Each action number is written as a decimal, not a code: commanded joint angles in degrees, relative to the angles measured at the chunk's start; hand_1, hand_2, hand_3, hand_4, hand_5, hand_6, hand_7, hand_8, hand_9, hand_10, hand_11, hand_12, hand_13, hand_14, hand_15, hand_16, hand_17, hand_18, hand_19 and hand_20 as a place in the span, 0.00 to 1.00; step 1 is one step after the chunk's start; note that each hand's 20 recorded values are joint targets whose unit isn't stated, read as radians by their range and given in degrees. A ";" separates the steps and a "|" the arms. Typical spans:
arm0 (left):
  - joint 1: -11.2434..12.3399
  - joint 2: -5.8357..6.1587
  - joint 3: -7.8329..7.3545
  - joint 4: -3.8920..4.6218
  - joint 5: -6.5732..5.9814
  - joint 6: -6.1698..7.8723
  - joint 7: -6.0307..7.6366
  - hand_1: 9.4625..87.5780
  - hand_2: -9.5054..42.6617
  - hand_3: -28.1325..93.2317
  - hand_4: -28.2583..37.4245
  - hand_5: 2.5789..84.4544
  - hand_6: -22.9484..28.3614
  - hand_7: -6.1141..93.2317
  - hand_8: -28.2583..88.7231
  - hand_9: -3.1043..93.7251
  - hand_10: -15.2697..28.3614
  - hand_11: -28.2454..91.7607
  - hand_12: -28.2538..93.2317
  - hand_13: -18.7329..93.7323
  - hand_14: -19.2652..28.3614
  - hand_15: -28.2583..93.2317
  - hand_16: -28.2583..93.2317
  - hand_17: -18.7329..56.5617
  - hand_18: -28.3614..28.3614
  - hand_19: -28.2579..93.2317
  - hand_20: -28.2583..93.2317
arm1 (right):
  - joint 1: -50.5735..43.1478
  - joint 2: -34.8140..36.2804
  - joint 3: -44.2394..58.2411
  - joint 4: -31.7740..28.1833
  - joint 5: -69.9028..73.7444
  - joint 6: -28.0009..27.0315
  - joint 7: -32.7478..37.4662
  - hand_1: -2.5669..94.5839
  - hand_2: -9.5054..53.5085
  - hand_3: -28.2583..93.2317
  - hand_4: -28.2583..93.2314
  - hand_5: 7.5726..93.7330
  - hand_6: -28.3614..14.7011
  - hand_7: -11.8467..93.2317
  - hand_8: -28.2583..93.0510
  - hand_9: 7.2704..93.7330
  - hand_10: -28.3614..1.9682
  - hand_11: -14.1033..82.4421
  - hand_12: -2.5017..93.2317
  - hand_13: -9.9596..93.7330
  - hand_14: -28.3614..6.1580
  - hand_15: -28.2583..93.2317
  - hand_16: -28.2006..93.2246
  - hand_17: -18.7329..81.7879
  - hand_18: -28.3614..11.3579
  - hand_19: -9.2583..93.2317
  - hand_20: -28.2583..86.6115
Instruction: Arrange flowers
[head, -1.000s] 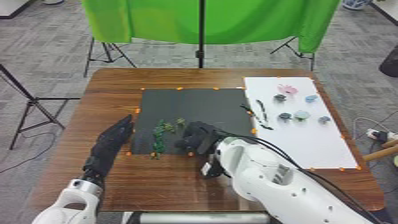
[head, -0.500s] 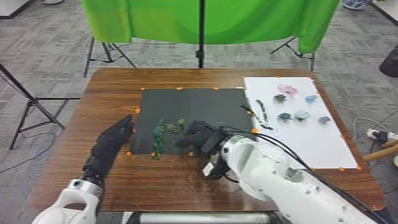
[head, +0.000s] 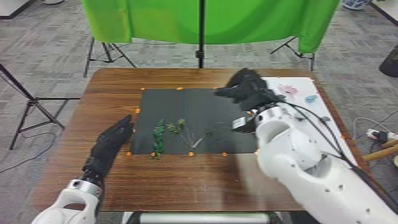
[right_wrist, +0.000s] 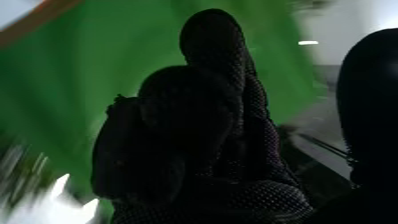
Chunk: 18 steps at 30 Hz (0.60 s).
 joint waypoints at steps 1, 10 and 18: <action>1.72 -0.61 -0.16 0.24 0.22 -0.58 -1.61 0.21 0.14 0.74 0.12 0.36 0.53 0.06 0.22 0.34 0.58 0.26 0.36 0.36 0.69 0.27 0.26 0.25 0.68 0.23 0.36 | -0.44 5.07 3.12 7.26 -0.08 -8.28 2.85 0.33 0.00 0.69 0.10 0.70 0.51 0.22 0.19 0.90 0.48 0.53 0.32 0.98 0.69 0.67 0.50 0.84 0.45 1.00 0.68; 1.77 -0.75 -0.27 0.10 0.38 -0.93 -1.58 0.21 0.14 0.74 0.12 0.36 0.53 0.06 0.22 0.34 0.58 0.26 0.36 0.36 0.69 0.27 0.26 0.25 0.68 0.23 0.36 | 0.73 4.10 -0.97 12.39 -1.77 -12.02 3.60 0.32 0.00 0.67 0.08 0.69 0.47 0.21 0.19 0.89 0.47 0.55 0.33 0.98 0.70 0.68 0.50 0.84 0.47 1.00 0.67; 1.24 -0.73 -0.11 0.34 0.47 -1.38 -2.16 0.20 0.14 0.74 0.12 0.36 0.53 0.06 0.22 0.34 0.59 0.26 0.36 0.36 0.69 0.27 0.26 0.25 0.68 0.23 0.36 | 2.39 3.42 -6.05 15.00 -7.25 -16.90 3.70 0.33 0.00 0.65 0.05 0.71 0.45 0.21 0.20 0.89 0.45 0.56 0.32 0.99 0.71 0.67 0.49 0.87 0.52 1.00 0.64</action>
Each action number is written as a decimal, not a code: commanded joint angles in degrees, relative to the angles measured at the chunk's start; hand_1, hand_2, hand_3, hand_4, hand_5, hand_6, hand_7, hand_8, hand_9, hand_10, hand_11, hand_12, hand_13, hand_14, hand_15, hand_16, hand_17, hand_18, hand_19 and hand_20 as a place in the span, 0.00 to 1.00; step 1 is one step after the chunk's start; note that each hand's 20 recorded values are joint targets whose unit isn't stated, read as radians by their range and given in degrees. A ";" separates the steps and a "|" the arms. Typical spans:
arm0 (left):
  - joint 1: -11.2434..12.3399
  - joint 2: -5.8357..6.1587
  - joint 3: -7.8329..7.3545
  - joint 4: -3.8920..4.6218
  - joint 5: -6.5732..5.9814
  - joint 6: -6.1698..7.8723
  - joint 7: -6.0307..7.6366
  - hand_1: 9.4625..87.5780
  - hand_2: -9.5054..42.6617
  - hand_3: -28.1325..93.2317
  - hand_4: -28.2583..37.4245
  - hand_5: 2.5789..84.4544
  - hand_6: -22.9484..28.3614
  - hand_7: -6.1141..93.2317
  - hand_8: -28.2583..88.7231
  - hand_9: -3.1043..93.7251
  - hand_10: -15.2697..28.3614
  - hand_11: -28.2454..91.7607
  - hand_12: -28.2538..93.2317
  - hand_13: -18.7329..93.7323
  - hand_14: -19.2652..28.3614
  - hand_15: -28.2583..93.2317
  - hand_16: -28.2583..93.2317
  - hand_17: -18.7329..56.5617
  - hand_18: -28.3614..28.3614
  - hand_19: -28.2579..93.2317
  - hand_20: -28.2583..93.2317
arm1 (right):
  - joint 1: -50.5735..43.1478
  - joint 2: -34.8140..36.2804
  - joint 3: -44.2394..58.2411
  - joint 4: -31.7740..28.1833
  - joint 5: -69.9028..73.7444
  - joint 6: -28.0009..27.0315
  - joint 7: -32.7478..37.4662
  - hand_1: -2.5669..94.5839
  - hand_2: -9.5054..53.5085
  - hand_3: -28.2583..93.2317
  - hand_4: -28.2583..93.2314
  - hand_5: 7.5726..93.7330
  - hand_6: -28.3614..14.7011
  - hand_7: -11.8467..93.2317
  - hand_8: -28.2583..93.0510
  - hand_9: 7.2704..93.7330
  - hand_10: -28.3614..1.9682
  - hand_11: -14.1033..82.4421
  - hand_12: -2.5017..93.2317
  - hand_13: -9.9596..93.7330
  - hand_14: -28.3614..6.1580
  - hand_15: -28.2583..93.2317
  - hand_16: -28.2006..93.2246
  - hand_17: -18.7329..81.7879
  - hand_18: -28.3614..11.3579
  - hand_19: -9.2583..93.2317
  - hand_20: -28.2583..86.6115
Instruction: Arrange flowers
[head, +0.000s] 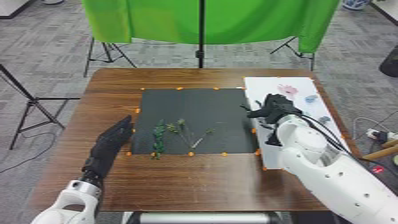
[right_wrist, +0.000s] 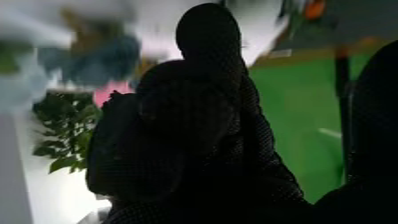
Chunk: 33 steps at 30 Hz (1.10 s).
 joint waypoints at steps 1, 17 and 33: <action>0.87 -0.47 0.17 0.74 0.43 -1.15 -1.81 0.20 0.14 0.74 0.12 0.36 0.53 0.06 0.22 0.34 0.59 0.26 0.36 0.36 0.69 0.27 0.26 0.25 0.68 0.23 0.36 | 1.34 -0.95 -4.97 2.07 -7.25 -4.19 0.24 0.34 0.00 0.65 0.05 0.71 0.45 0.21 0.20 0.89 0.45 0.56 0.32 1.00 0.71 0.67 0.49 0.87 0.52 1.00 0.64; 1.31 -0.61 0.11 0.68 0.36 -1.45 -1.89 0.21 0.14 0.74 0.12 0.36 0.54 0.06 0.22 0.34 0.58 0.26 0.36 0.36 0.69 0.27 0.26 0.25 0.68 0.23 0.36 | -0.93 -0.50 -1.41 -0.22 -4.68 15.99 -1.92 0.66 0.00 0.66 0.17 0.84 0.60 0.38 0.45 0.96 0.55 0.61 0.31 1.00 0.75 0.76 0.44 0.92 0.50 1.00 0.71; 0.71 -0.61 0.38 0.94 0.56 -2.41 -2.15 0.21 0.15 0.74 0.12 0.36 0.55 0.06 0.22 0.34 0.59 0.26 0.36 0.36 0.69 0.27 0.26 0.24 0.68 0.23 0.36 | -8.18 -4.69 -0.17 -10.58 -0.04 11.16 -1.50 0.64 0.00 0.69 0.18 0.84 0.58 0.40 0.45 0.97 0.57 0.62 0.31 1.00 0.75 0.77 0.44 0.92 0.50 1.00 0.73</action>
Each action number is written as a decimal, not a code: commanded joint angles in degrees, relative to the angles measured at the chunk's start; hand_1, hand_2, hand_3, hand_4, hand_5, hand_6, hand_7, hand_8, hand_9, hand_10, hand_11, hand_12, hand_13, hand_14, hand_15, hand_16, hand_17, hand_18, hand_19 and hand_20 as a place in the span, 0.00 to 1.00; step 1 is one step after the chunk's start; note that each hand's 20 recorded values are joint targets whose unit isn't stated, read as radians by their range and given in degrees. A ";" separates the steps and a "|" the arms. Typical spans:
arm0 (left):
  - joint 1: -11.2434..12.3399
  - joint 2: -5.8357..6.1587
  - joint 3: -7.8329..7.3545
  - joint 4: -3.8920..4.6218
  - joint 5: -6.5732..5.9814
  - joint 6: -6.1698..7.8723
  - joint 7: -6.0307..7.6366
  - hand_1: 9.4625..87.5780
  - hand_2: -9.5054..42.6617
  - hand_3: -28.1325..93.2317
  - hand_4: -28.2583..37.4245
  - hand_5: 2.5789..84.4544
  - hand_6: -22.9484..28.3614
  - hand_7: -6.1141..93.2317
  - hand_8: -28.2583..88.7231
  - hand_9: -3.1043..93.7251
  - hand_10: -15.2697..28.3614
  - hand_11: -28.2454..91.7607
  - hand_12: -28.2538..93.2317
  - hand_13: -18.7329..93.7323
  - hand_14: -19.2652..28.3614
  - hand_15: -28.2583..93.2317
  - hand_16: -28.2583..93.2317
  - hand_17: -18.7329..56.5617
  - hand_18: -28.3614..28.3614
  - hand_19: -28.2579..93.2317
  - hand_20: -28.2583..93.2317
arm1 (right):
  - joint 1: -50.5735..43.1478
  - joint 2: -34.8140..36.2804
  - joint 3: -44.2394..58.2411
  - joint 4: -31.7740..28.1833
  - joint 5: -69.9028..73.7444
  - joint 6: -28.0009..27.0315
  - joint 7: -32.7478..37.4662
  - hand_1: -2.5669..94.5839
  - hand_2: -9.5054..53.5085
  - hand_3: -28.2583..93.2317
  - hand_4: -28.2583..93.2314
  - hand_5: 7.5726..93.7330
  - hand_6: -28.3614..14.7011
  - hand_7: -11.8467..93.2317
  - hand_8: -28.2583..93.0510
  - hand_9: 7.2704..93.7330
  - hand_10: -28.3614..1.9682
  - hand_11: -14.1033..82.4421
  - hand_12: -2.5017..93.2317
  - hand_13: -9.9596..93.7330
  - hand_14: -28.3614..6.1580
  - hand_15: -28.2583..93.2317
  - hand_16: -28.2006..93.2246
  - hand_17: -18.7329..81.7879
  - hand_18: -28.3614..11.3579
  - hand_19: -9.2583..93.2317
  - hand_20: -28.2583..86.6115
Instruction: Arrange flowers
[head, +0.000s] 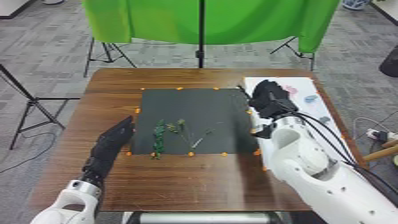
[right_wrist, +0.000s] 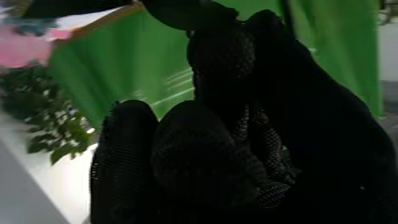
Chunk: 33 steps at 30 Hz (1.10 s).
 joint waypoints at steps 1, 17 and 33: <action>0.77 -0.47 0.60 1.04 0.50 -1.51 -1.72 0.21 0.15 0.74 0.12 0.36 0.55 0.06 0.22 0.34 0.59 0.26 0.36 0.36 0.69 0.27 0.26 0.24 0.68 0.23 0.36 | -3.75 -5.25 -1.68 0.36 0.73 -6.13 2.20 0.64 0.00 0.69 0.18 0.84 0.58 0.40 0.45 0.97 0.57 0.62 0.31 1.00 0.75 0.77 0.44 0.92 0.50 1.00 0.72; 1.04 -0.59 0.21 0.92 0.68 -2.85 -2.38 0.20 0.14 0.74 0.13 0.36 0.55 0.05 0.22 0.33 0.59 0.25 0.36 0.36 0.69 0.26 0.26 0.24 0.69 0.23 0.36 | -6.11 -9.79 1.06 1.12 6.05 -8.80 5.40 0.60 0.00 0.64 0.18 0.87 0.57 0.41 0.44 0.99 0.55 0.61 0.29 1.00 0.75 0.78 0.41 0.94 0.53 1.00 0.68; 1.45 -0.76 -0.37 0.77 0.62 -3.35 -2.98 0.20 0.15 0.74 0.13 0.35 0.55 0.05 0.22 0.32 0.59 0.25 0.36 0.35 0.70 0.26 0.26 0.24 0.69 0.23 0.36 | -12.70 -5.87 9.42 -5.65 5.29 -12.15 4.47 0.27 0.14 0.70 0.13 0.87 0.54 0.44 0.19 0.99 0.51 0.60 0.29 1.00 0.72 0.78 0.41 0.94 0.51 1.00 0.69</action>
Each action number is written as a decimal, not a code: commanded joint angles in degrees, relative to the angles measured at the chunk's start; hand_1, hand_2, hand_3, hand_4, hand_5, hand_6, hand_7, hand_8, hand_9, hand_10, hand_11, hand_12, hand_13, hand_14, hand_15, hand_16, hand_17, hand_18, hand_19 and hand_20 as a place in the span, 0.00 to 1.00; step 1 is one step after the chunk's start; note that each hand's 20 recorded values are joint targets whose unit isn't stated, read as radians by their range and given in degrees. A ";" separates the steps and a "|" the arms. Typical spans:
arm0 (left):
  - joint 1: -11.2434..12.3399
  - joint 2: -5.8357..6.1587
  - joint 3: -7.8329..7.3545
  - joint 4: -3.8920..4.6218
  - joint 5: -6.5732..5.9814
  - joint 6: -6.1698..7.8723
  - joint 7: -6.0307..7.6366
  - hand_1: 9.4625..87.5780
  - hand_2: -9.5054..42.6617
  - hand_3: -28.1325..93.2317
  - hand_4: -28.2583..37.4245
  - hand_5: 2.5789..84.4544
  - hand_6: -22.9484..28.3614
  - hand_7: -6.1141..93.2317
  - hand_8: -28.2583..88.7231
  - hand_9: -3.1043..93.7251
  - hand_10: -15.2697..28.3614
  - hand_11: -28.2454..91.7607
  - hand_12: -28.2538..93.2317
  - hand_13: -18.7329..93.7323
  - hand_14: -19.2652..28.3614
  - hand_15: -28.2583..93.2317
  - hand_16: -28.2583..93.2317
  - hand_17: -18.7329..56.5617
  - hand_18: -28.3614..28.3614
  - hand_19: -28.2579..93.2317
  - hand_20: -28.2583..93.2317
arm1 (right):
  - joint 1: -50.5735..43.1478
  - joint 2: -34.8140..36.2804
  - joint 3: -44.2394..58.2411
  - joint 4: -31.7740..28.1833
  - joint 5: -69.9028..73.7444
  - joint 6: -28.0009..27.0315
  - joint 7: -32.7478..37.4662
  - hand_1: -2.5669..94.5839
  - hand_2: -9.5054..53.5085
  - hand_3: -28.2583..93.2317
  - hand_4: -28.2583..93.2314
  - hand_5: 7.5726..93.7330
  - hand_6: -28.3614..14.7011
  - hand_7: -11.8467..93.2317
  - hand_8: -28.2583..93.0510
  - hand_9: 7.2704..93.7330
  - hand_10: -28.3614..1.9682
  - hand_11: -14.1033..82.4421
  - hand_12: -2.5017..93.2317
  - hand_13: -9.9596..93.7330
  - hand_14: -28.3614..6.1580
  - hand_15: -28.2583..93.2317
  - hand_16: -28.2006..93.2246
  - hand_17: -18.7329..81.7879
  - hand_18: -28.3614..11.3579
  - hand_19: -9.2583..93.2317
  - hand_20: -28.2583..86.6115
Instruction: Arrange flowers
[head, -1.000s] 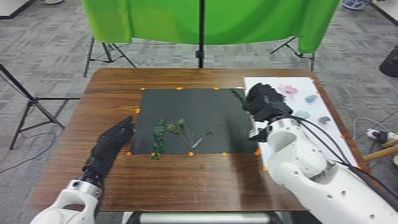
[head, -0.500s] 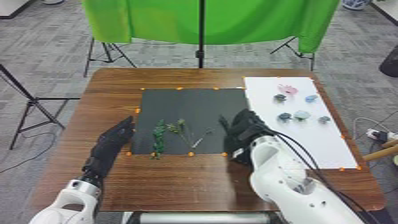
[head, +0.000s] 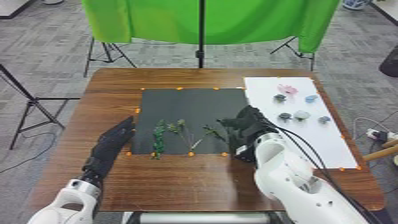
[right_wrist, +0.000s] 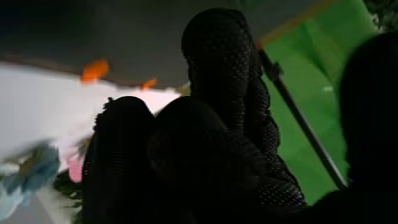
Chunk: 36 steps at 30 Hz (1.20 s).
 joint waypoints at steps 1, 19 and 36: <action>1.65 -0.64 0.46 0.80 0.28 -1.23 -2.14 0.20 0.15 0.74 0.13 0.35 0.55 0.05 0.22 0.32 0.59 0.25 0.36 0.36 0.70 0.26 0.26 0.24 0.69 0.23 0.36 | -4.77 4.04 4.37 -4.50 -0.63 -4.14 0.51 0.27 0.16 0.70 0.13 0.87 0.54 0.44 0.19 0.99 0.51 0.60 0.29 1.00 0.72 0.78 0.41 0.94 0.50 1.00 0.69; 1.41 -0.86 0.54 0.73 1.05 -2.35 -2.79 0.20 0.15 0.74 0.13 0.35 0.55 0.05 0.22 0.32 0.59 0.25 0.36 0.35 0.70 0.26 0.26 0.24 0.69 0.23 0.36 | -8.13 3.95 2.11 -9.51 4.76 -10.56 -0.49 0.29 0.24 0.67 0.14 0.89 0.54 0.40 0.20 1.00 0.48 0.58 0.29 1.00 0.70 0.78 0.41 0.94 0.49 1.00 0.70; 1.56 -0.72 0.31 0.56 0.93 -2.31 -3.33 0.20 0.15 0.74 0.13 0.35 0.55 0.05 0.22 0.32 0.59 0.25 0.36 0.35 0.70 0.26 0.26 0.24 0.69 0.23 0.36 | -8.96 5.37 10.32 -12.01 -1.40 -4.03 -0.21 0.29 0.23 0.67 0.15 0.88 0.54 0.40 0.20 0.98 0.47 0.58 0.30 1.00 0.69 0.76 0.41 0.92 0.49 1.00 0.69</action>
